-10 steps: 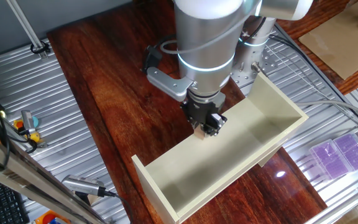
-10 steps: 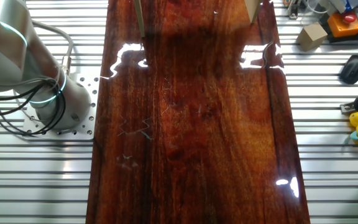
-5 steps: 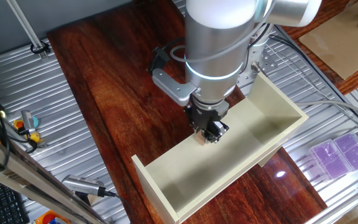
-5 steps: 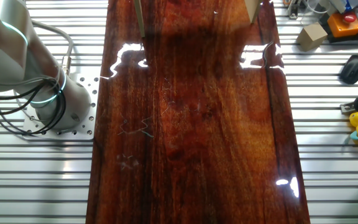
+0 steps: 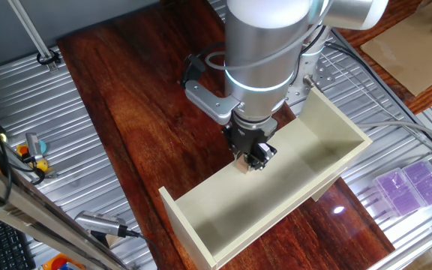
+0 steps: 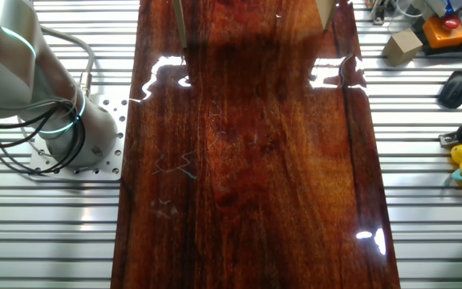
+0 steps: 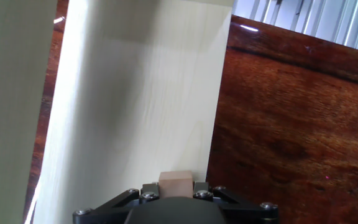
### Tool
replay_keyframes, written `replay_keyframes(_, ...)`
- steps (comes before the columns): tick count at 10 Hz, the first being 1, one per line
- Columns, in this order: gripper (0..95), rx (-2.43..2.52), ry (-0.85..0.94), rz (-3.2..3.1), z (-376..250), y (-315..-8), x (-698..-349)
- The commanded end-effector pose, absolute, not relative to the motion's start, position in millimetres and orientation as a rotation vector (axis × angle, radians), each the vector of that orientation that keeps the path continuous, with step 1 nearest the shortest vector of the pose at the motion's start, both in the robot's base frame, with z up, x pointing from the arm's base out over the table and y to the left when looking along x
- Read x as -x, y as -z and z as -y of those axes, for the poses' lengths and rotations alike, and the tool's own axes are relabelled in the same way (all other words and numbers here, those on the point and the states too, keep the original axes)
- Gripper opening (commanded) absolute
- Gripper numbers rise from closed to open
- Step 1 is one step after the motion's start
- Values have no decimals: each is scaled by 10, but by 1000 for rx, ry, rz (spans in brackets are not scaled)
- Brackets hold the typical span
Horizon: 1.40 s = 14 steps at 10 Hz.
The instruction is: Put the object on the shelf
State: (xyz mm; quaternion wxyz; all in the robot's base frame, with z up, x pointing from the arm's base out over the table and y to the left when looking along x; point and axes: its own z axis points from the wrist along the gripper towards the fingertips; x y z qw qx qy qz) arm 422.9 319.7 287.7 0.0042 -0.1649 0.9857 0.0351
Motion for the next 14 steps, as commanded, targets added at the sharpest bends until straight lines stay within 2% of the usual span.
replay_keyframes(1, 190, 517, -110, -3090, -3197, -2872, -4232)
replay_keyframes(10, 190, 525, -112, -3088, -3183, -2803, -4252)
replay_keyframes(11, 380, 526, -117, -3086, -3183, -2803, -4253)
replay_keyframes(14, 380, 539, -117, -3082, -3185, -2808, -4261)
